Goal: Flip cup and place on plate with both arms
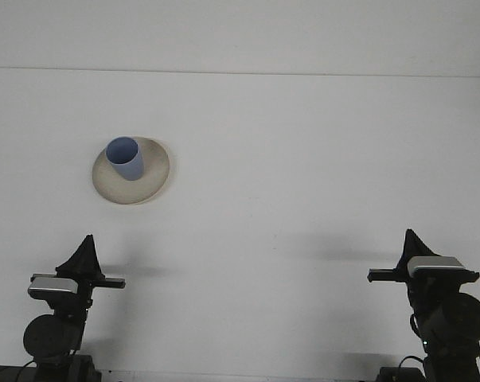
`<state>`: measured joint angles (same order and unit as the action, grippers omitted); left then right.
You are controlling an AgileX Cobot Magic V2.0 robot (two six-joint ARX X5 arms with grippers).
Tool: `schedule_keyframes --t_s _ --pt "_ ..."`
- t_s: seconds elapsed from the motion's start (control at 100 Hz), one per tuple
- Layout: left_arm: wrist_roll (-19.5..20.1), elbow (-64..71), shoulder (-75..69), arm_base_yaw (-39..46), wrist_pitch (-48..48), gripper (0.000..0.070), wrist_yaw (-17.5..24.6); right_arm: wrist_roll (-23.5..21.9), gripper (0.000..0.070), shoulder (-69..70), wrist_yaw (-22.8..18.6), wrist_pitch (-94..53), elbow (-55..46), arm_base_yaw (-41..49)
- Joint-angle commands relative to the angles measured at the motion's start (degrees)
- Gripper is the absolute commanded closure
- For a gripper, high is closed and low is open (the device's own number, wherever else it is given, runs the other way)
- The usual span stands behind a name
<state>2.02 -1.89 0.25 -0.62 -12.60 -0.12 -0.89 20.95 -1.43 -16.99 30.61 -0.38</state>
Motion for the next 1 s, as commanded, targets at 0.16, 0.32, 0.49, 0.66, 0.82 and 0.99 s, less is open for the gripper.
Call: schedule_keyframes --t_s 0.16,0.32,0.49,0.66,0.82,0.99 --pt "-0.28 1.07 -0.07 0.02 -0.61 0.0688 -0.31 -0.59 0.0700 -7.96 0.15 1.70 -3.58 -0.57" --pt "-0.28 1.07 -0.07 0.02 -0.61 0.0688 -0.31 -0.59 0.0700 -14.12 0.11 2.99 -9.38 -1.86" --pt "-0.28 1.07 -0.07 0.02 -0.61 0.0689 -0.31 -0.61 0.0700 -19.85 0.13 4.66 -15.39 -1.86" --pt "-0.28 1.07 -0.07 0.02 -0.61 0.0688 -0.31 -0.63 0.0700 -20.87 -0.11 9.03 -19.82 -1.81" --pt "-0.28 1.07 -0.07 0.02 -0.59 0.0688 -0.31 -0.68 0.0700 -20.87 -0.07 15.61 -23.76 -1.55" --pt "-0.28 1.07 -0.07 0.02 -0.57 0.0689 -0.31 -0.83 0.0700 -20.87 -0.02 21.05 -27.06 -0.02"
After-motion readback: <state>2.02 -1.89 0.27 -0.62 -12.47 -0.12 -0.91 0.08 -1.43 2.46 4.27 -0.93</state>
